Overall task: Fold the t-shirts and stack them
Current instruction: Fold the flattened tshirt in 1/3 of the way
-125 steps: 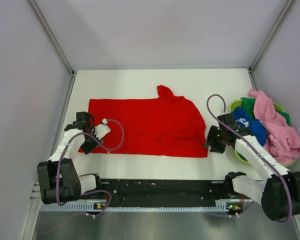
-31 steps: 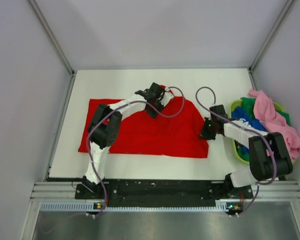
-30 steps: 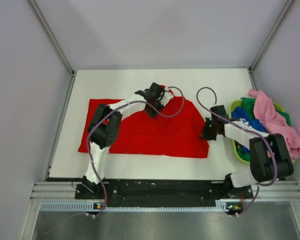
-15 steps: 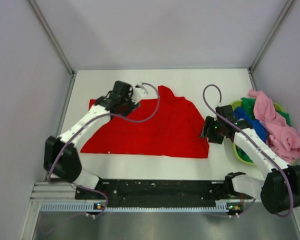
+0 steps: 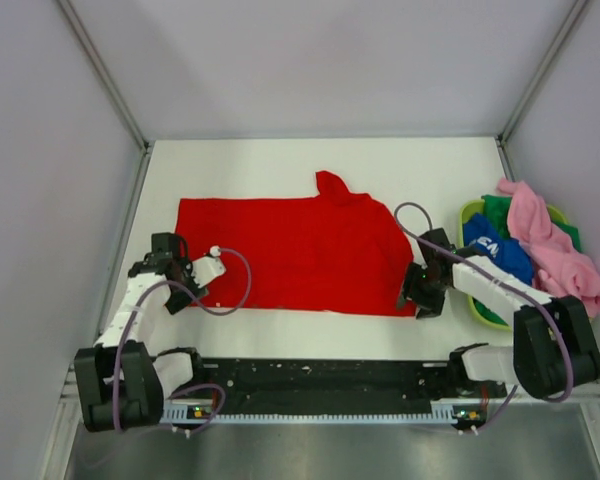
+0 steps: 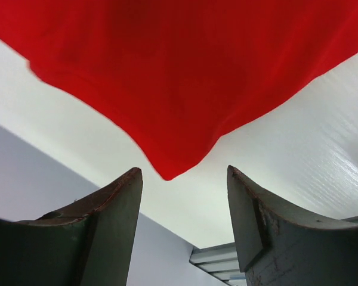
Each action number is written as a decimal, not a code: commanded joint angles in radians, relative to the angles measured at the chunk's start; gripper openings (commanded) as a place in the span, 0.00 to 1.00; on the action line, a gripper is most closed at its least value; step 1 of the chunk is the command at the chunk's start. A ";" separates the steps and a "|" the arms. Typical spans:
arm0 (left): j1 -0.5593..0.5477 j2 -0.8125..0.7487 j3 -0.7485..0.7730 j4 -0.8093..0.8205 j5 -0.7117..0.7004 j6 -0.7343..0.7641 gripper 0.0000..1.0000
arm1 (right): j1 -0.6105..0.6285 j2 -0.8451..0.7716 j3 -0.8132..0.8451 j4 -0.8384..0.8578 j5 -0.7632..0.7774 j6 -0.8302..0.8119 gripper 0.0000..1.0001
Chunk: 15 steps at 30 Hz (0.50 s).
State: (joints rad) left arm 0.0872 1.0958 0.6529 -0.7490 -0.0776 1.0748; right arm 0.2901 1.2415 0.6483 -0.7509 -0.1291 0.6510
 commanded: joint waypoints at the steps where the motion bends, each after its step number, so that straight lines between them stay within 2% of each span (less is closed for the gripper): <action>1: 0.057 0.038 -0.047 0.146 0.051 0.096 0.63 | 0.009 0.087 -0.044 0.106 -0.006 0.004 0.48; 3: 0.063 0.067 -0.070 0.178 0.065 0.090 0.63 | 0.009 0.124 -0.052 0.123 -0.047 -0.007 0.29; 6: 0.063 0.099 -0.094 0.207 0.073 0.067 0.60 | 0.007 0.113 -0.027 0.093 -0.067 -0.030 0.09; 7: 0.063 0.105 -0.101 0.217 0.070 0.056 0.56 | 0.006 0.098 -0.007 0.061 -0.055 -0.033 0.04; 8: 0.062 0.105 -0.104 0.226 0.058 0.038 0.48 | 0.007 0.087 0.017 0.035 -0.055 -0.036 0.00; 12: 0.063 0.075 -0.098 0.182 0.044 -0.018 0.07 | 0.009 0.107 0.166 -0.129 -0.018 -0.114 0.00; 13: 0.063 0.061 -0.098 0.166 0.039 -0.029 0.00 | 0.009 0.110 0.207 -0.177 0.005 -0.132 0.00; 15: 0.063 0.041 -0.093 0.120 0.018 -0.045 0.00 | 0.009 0.108 0.261 -0.264 0.052 -0.168 0.00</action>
State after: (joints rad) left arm 0.1444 1.1877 0.5560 -0.5865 -0.0422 1.0760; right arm 0.2886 1.3506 0.7692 -0.8597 -0.1413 0.5674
